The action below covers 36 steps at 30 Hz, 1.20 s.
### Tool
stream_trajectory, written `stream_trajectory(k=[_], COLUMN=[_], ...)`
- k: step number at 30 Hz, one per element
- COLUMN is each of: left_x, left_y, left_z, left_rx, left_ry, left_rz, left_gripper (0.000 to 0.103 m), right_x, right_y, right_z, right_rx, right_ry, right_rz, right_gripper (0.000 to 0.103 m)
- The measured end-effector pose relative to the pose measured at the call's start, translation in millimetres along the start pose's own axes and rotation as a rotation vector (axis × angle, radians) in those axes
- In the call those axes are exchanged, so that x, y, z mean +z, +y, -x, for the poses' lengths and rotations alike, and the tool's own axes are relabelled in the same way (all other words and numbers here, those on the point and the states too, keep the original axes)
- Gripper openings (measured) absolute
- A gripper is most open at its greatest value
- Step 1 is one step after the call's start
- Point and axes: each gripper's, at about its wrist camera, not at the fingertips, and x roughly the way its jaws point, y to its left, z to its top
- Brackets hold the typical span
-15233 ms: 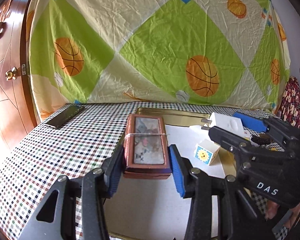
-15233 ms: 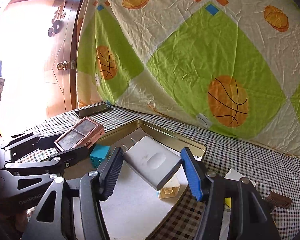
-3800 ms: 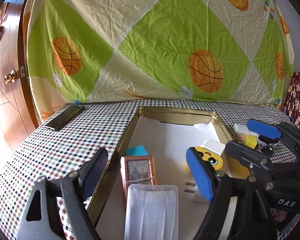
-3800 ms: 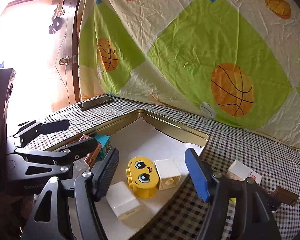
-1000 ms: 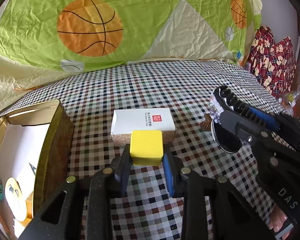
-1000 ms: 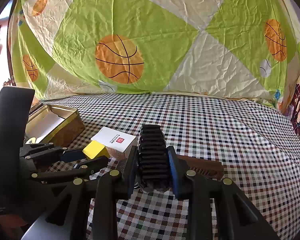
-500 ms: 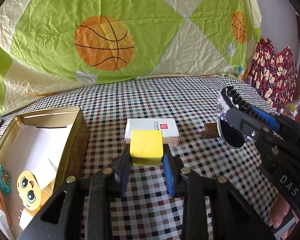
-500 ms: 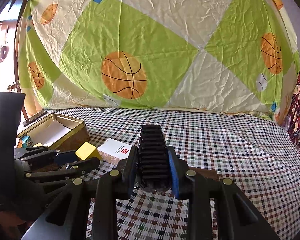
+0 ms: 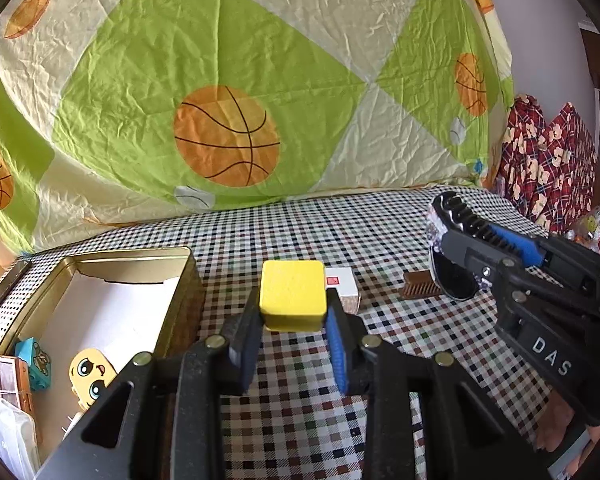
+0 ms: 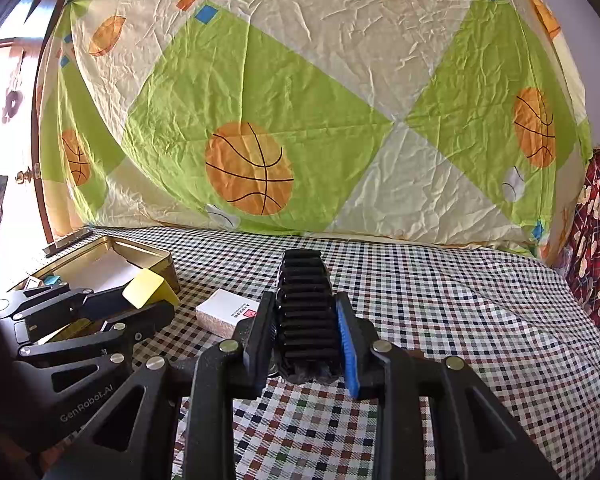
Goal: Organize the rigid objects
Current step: 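Lift the yellow cube and black hairbrush off the table with both tools, then carry the yellow cube and black hairbrush toward the gold tin with both tools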
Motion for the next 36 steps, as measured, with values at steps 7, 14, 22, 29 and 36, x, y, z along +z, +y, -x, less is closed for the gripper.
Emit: stream_trajectory(k=[7, 14, 22, 29, 36], left_x=[-1.5, -4.3, -7.0, -9.7, -12.0], left_y=[2.9, 4.6, 7.3, 9.6, 9.3], left_z=[10.1, 20.2, 29.0, 35.7, 43.4], left_rx=[0.004, 0.008, 0.016, 0.012, 0.01], left_ry=[-0.044, -0.083, -0.119, -0.144, -0.167], left_rz=[0.017, 0.024, 0.028, 0.033, 0.032], left_gripper=[0.029, 0.029, 0.029, 0.029, 0.029], right_x=[-1.6, -2.5, -3.2, -4.0, -5.3], right_y=[1.2, 1.7, 2.3, 2.9, 3.0], right_z=[8.2, 14.9, 21.7, 26.9, 32.0], right_rx=[-0.002, -0.004, -0.004, -0.007, -0.012], right_ry=[-0.034, -0.058, -0.075, -0.09, -0.099], right_rz=[0.003, 0.0, -0.004, -0.007, -0.013], right_gripper=[0.031, 0.031, 0.031, 0.031, 0.031])
